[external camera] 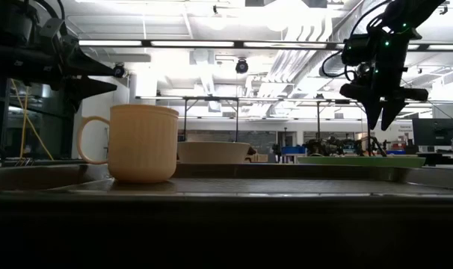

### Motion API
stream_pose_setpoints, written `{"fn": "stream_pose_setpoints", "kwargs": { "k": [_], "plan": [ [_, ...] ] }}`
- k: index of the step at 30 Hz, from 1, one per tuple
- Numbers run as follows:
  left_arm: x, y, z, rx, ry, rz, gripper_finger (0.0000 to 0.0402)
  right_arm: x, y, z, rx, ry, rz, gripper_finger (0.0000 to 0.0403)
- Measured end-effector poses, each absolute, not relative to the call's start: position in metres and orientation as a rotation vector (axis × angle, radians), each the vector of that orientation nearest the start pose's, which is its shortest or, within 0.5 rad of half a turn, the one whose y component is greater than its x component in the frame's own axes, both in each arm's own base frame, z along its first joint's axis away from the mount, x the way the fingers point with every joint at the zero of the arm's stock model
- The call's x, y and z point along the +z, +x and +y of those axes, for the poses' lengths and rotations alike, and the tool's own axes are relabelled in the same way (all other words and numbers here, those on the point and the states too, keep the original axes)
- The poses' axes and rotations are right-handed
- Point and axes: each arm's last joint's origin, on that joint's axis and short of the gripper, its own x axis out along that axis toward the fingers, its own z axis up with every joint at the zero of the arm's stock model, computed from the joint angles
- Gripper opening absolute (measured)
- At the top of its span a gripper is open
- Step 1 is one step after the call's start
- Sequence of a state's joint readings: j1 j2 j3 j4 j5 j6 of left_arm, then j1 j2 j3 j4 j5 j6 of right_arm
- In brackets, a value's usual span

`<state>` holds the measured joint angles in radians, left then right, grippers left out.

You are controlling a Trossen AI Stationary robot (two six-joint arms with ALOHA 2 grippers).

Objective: Set up tray
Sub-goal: Put the green plate on the black tray

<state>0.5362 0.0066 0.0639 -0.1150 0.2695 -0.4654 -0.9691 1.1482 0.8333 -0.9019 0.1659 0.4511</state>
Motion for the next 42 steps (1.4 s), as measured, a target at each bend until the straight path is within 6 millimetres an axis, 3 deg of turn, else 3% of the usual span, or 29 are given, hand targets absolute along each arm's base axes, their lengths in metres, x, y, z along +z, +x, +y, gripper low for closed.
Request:
{"fn": "stream_pose_setpoints", "kwargs": {
  "k": [14, 36, 42],
  "plan": [
    [0.174, 0.084, 0.041, 0.273, -0.497, -0.017, 0.0211, 0.213, 0.111, -0.181, -1.267, 1.014, 1.009, 0.0124],
    [0.174, 0.084, 0.041, 0.274, -0.495, -0.018, 0.0211, 0.196, 0.11, -0.187, -1.355, 1.02, 1.105, 0.0124],
    [0.174, 0.084, 0.041, 0.274, -0.494, -0.018, 0.0211, 0.191, 0.101, -0.191, -1.373, 1.064, 1.083, 0.0124]
  ]
}}
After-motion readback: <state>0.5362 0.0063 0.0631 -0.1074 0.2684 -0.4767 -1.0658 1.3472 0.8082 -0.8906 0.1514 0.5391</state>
